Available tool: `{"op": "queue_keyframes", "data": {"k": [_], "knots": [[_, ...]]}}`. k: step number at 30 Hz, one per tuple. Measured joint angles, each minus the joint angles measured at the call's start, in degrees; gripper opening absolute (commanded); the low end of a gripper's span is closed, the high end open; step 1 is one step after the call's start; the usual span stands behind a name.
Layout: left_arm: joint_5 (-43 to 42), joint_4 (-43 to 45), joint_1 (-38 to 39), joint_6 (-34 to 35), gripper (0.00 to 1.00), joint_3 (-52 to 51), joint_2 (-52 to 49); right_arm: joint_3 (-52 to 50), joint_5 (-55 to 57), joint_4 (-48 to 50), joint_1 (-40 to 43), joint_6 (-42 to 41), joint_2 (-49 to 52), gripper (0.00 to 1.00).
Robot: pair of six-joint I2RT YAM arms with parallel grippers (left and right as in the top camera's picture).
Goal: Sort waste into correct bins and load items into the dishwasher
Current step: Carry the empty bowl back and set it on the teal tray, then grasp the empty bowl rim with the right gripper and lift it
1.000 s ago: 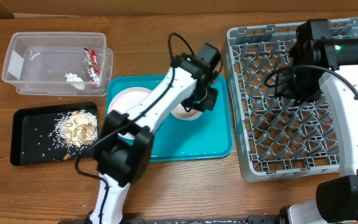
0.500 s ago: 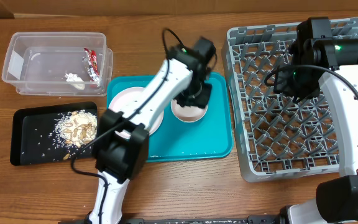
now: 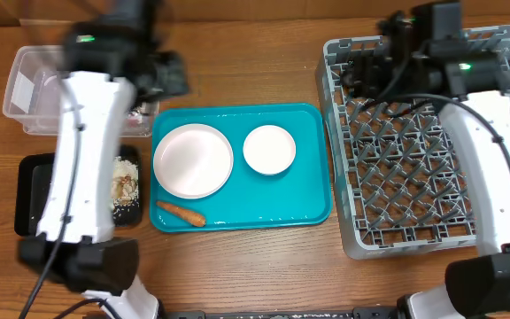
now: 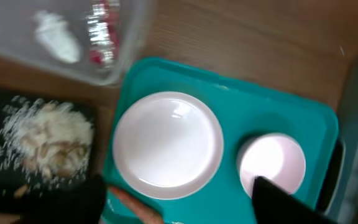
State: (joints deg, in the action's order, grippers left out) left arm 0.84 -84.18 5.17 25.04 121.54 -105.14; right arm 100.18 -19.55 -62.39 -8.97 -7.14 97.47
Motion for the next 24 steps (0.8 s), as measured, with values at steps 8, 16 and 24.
{"op": "queue_keyframes", "data": {"k": [8, 16, 24], "knots": [[0.8, -1.7, -11.9, 1.7, 1.00, 0.0, 0.1, 0.1, 2.5, -0.9, -10.3, 0.7, 10.1, 0.66], [0.7, -2.1, -13.9, 1.9, 1.00, 0.0, 0.1, 0.1, 4.8, -2.4, -13.2, -1.8, 21.4, 0.55], [0.7, -2.1, -13.9, 1.8, 1.00, 0.0, 0.1, -0.1, 5.6, -2.3, -13.2, -3.5, 26.9, 0.24]]}}
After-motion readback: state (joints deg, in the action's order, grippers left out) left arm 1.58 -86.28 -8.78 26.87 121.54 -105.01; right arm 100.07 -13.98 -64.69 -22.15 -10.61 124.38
